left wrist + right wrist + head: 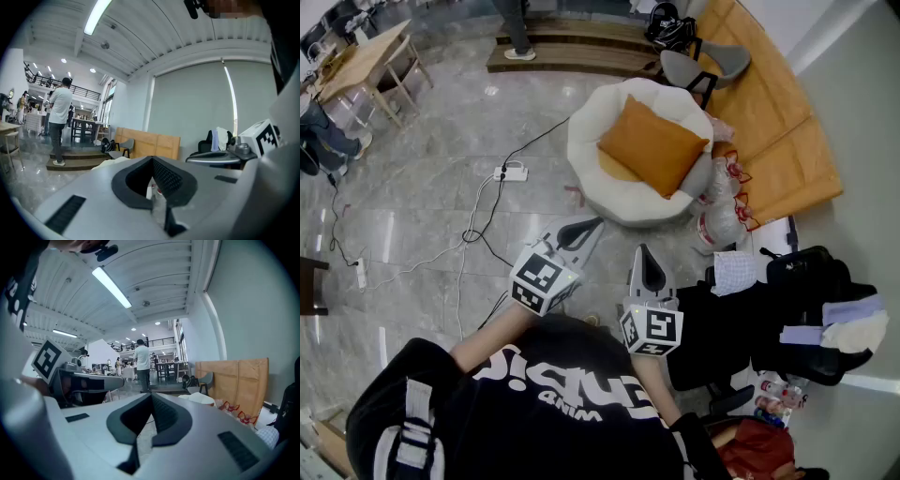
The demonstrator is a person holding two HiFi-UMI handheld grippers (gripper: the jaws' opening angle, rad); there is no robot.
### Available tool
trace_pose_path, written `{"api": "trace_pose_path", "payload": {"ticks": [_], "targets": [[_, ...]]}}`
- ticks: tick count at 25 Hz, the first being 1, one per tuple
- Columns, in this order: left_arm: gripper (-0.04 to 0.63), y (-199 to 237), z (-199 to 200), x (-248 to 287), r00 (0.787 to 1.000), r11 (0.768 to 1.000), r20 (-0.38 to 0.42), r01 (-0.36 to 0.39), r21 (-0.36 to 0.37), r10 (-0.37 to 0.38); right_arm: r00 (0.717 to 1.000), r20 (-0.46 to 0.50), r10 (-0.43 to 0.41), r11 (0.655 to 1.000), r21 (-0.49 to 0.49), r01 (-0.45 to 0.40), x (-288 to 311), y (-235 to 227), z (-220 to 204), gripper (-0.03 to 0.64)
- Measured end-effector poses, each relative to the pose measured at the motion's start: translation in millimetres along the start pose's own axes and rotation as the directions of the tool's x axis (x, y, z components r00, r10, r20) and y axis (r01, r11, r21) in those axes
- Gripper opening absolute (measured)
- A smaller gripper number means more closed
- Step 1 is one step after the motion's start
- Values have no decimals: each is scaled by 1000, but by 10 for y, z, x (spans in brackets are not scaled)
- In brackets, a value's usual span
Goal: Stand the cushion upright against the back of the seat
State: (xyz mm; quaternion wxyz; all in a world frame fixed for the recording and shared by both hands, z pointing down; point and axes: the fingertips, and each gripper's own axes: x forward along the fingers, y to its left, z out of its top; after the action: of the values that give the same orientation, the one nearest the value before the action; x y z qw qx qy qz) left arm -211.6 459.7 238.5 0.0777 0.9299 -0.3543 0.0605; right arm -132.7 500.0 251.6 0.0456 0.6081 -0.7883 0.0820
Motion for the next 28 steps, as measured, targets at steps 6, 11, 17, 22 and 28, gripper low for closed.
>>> {"api": "trace_pose_path", "payload": {"ticks": [6, 11, 17, 22, 28], "targets": [[8, -13, 92, -9, 1000, 1000, -7, -3, -14, 3, 1000, -3, 0, 1000, -1, 0, 15, 9, -11, 20], [8, 1, 80, -8, 1000, 1000, -8, 2, -16, -2, 1000, -7, 0, 1000, -2, 0, 36, 27, -20, 20], [8, 43, 37, -33, 1000, 1000, -25, 18, -6, -18, 1000, 23, 20, 999, 28, -21, 17, 69, 12, 20], [8, 134, 38, -150, 999, 999, -36, 39, 15, -39, 999, 35, -16, 999, 44, 14, -43, 85, 27, 21], [8, 281, -100, -249, 997, 996, -19, 77, 39, -76, 996, 67, -60, 997, 44, 57, -86, 256, -29, 21]]}}
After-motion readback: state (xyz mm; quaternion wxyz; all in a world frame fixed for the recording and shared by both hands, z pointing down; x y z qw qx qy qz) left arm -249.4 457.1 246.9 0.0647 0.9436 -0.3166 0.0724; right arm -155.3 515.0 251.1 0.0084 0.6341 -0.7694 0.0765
